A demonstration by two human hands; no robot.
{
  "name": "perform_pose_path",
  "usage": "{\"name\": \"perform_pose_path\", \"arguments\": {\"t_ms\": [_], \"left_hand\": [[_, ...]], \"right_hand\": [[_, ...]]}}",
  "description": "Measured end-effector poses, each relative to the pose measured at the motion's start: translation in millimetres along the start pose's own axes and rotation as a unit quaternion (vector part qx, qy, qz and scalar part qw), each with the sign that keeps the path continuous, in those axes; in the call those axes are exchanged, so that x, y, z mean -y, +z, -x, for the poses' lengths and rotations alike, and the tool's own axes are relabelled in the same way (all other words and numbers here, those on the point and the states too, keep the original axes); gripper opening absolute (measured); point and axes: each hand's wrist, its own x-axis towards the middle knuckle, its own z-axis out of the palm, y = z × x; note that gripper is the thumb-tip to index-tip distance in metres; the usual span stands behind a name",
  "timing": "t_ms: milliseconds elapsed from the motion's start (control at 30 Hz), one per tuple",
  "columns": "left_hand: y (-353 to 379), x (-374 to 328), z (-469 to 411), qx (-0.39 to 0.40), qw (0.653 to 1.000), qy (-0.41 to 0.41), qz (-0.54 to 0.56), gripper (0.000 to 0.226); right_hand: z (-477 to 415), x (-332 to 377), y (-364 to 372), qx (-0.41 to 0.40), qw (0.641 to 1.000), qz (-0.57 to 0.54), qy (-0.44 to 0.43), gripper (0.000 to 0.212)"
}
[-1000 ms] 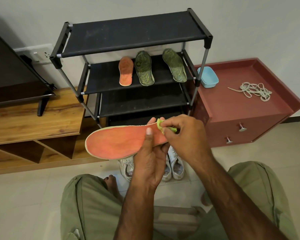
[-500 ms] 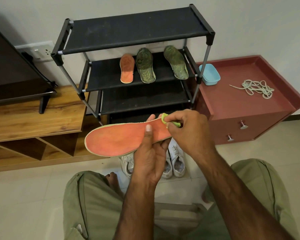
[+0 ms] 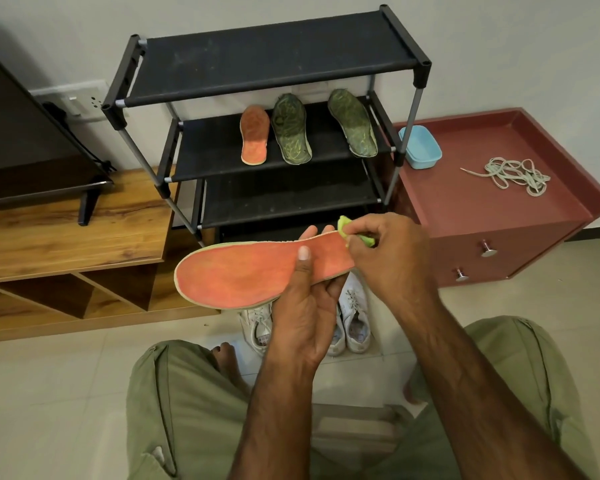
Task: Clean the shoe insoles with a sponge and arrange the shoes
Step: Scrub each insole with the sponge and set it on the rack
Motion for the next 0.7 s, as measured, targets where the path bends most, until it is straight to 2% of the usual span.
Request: {"name": "perform_pose_path", "arguments": {"t_ms": [100,267,433,567,700], "left_hand": [[1,1,1,-0.005,1.000,-0.008,0.002,0.041],[0,-1,2,-0.003,1.000,0.000,0.003,0.040],[2,1,2,-0.015,1.000,-0.007,0.012,0.038],[-1,1,2,-0.012,1.000,-0.003,0.015,0.040],[3,2,2,-0.013,1.000,-0.005,0.014,0.040]], "right_hand": [[10,9,8,0.071,0.997,-0.025,-0.033,0.017],[1,2,0,-0.002,1.000,-0.008,0.000,0.017],[7,7,8,0.067,0.997,-0.029,-0.035,0.016],[-1,-2,0,-0.005,1.000,-0.022,0.010,0.016],[9,7,8,0.062,0.997,-0.021,-0.042,0.017]]}}
